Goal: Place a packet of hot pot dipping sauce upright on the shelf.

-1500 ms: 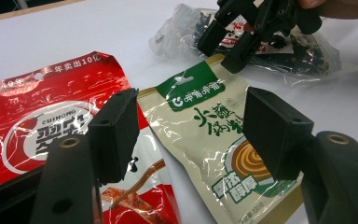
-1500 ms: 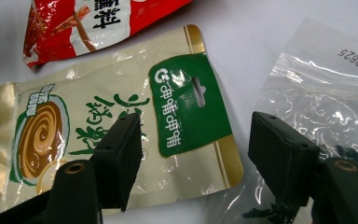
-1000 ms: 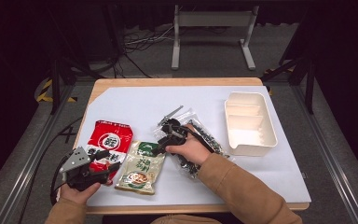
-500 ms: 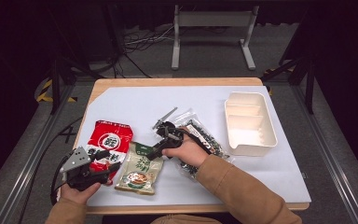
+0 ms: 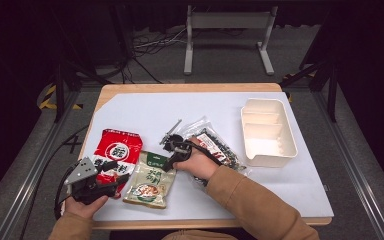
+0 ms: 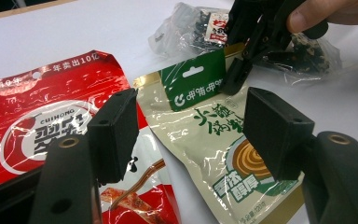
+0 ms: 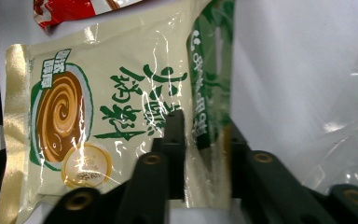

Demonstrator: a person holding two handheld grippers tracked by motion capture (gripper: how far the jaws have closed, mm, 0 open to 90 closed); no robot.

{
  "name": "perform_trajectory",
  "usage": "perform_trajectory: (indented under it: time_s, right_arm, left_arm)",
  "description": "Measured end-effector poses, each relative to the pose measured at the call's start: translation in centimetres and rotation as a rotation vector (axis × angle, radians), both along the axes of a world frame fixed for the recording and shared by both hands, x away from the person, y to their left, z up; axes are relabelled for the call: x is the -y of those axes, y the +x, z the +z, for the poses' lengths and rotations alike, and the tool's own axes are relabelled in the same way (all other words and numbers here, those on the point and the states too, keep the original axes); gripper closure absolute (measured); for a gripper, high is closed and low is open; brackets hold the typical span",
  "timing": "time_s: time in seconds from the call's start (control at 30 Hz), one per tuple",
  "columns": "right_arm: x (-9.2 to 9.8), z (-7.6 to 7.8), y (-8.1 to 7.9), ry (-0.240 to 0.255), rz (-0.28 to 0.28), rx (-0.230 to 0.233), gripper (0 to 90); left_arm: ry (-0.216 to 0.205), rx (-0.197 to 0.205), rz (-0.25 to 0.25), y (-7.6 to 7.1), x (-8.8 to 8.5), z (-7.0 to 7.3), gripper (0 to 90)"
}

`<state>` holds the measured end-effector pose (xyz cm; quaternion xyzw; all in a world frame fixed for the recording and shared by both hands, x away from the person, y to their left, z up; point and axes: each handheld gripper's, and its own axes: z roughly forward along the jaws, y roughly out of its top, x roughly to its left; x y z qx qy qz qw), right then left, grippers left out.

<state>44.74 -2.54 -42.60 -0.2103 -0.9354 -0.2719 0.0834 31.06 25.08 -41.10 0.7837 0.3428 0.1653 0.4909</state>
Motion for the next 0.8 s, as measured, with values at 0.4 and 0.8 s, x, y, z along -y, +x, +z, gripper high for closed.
perform_trajectory:
  time_s: [0.4,0.8]
  right_arm:
    - [0.5,2.1,-0.8,0.045,0.003,0.014,89.5]
    - [0.8,5.1,-2.8,0.107,0.051,0.060,89.7]
  left_arm:
    - [-0.003,0.003,0.008,0.1,-0.1,0.0,36.2]
    - [-0.018,0.017,0.036,-0.1,-0.7,0.4,36.2]
